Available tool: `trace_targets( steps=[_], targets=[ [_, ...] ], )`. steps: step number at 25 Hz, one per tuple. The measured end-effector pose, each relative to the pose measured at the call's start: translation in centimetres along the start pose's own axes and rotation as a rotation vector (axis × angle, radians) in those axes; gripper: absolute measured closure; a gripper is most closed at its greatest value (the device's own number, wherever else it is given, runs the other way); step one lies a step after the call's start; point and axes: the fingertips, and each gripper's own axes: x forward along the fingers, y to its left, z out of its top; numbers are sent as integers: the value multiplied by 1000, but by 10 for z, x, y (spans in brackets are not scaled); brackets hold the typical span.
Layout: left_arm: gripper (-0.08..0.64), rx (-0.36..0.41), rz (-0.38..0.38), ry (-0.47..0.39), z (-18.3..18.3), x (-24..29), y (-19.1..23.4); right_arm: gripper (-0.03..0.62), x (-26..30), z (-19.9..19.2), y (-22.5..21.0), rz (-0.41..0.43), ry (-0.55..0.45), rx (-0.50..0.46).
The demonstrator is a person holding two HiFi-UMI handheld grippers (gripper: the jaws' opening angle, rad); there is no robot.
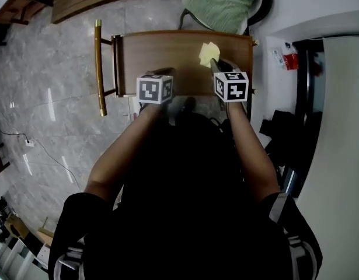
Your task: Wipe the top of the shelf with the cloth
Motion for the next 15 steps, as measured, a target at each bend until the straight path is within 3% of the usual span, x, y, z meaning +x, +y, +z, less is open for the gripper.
trace_targets(
  steps=[3,5,8,10,15],
  targets=[
    [549,-10,-11,-203,82,-34,33,549,16,113,47,178,-230,-126],
    [549,7,-70,-302,113,-59,45,549,8,163,75,293,-346,-193],
    [549,34,-266,-414,128,-116,20,549,-42,197,120,449,-456,-232],
    [549,96,-346,-498,143,-155,4,549,-70,214,141,522,-521,-264],
    [549,313,-365,-635,174,-227,-11,549,-111,240,173,630,-599,-279]
  ],
)
